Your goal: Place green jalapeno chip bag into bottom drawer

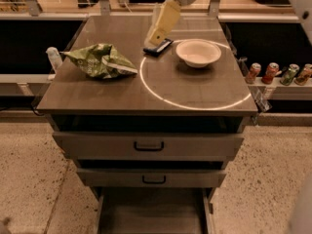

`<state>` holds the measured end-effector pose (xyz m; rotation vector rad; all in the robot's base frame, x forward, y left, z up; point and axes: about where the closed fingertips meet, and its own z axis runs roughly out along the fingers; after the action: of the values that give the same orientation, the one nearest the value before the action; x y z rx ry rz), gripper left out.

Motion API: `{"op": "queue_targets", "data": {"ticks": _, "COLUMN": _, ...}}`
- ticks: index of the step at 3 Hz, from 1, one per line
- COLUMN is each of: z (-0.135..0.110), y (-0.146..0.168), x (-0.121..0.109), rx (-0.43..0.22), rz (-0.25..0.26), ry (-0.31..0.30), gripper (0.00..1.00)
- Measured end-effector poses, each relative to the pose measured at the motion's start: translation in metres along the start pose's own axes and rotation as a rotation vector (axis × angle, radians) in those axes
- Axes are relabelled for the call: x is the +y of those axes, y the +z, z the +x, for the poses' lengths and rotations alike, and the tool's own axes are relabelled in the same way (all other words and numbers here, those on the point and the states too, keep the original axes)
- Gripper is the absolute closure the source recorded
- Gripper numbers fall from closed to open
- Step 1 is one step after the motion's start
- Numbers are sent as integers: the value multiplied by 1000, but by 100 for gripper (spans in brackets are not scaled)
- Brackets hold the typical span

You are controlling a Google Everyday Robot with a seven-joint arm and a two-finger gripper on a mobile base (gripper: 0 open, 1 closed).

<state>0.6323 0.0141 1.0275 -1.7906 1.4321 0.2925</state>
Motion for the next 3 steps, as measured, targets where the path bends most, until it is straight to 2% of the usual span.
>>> {"op": "queue_targets", "data": {"ticks": 1, "z": -7, "y": 26, "x": -28, "rx": -66, "rz": -6, "ry": 0, "gripper": 0}}
{"op": "queue_targets", "data": {"ticks": 2, "z": -20, "y": 67, "x": -33, "rx": -150, "rz": -61, "ry": 51, "gripper": 0}}
{"op": "queue_targets", "data": {"ticks": 3, "z": -30, "y": 103, "x": -27, "rx": -199, "rz": -133, "ry": 94, "gripper": 0}}
